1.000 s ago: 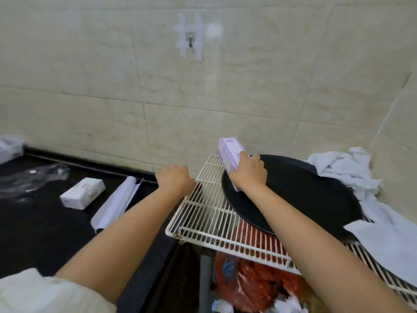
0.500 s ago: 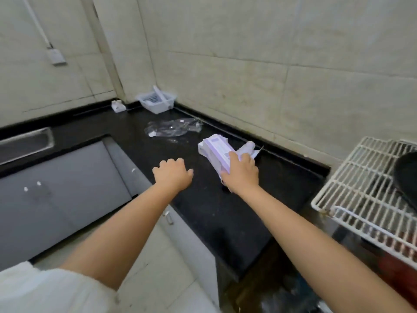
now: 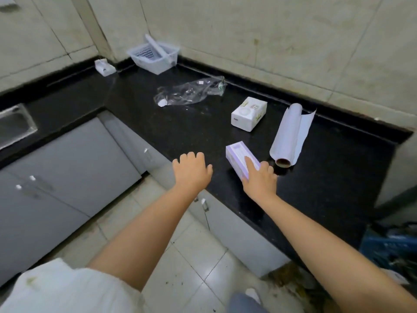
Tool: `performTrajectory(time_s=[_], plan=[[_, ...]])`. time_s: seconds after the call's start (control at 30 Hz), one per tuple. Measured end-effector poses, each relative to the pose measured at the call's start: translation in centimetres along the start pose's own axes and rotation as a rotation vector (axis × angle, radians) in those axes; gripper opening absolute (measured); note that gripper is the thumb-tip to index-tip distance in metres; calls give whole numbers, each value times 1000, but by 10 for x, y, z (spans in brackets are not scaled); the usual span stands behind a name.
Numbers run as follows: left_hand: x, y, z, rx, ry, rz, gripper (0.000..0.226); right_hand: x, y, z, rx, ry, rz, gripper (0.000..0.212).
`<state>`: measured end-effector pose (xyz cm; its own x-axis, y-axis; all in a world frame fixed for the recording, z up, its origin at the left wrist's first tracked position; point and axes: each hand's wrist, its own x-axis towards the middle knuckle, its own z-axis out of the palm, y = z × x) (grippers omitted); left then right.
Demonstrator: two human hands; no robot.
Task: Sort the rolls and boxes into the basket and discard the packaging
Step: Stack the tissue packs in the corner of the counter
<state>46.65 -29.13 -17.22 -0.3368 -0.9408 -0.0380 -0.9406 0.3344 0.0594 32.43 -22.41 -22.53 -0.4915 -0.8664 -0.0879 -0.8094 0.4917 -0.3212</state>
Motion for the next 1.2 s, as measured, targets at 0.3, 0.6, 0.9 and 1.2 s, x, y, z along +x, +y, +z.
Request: performTrajectory(time_s=[0.3,0.6,0.9,1.2], plan=[[103,-12,28,-54,-75,111,42,77,-12,38,-8,13,84,56],[221,8,25,-71,-154,191,46,124,-16,27,27,-47,247,63],[290,4,31,-95,-191,255,52,299,-52,2,307,6,623,99],[377,-46,23,-39,-185,354,52,339,-63,18,274,156,978,83]])
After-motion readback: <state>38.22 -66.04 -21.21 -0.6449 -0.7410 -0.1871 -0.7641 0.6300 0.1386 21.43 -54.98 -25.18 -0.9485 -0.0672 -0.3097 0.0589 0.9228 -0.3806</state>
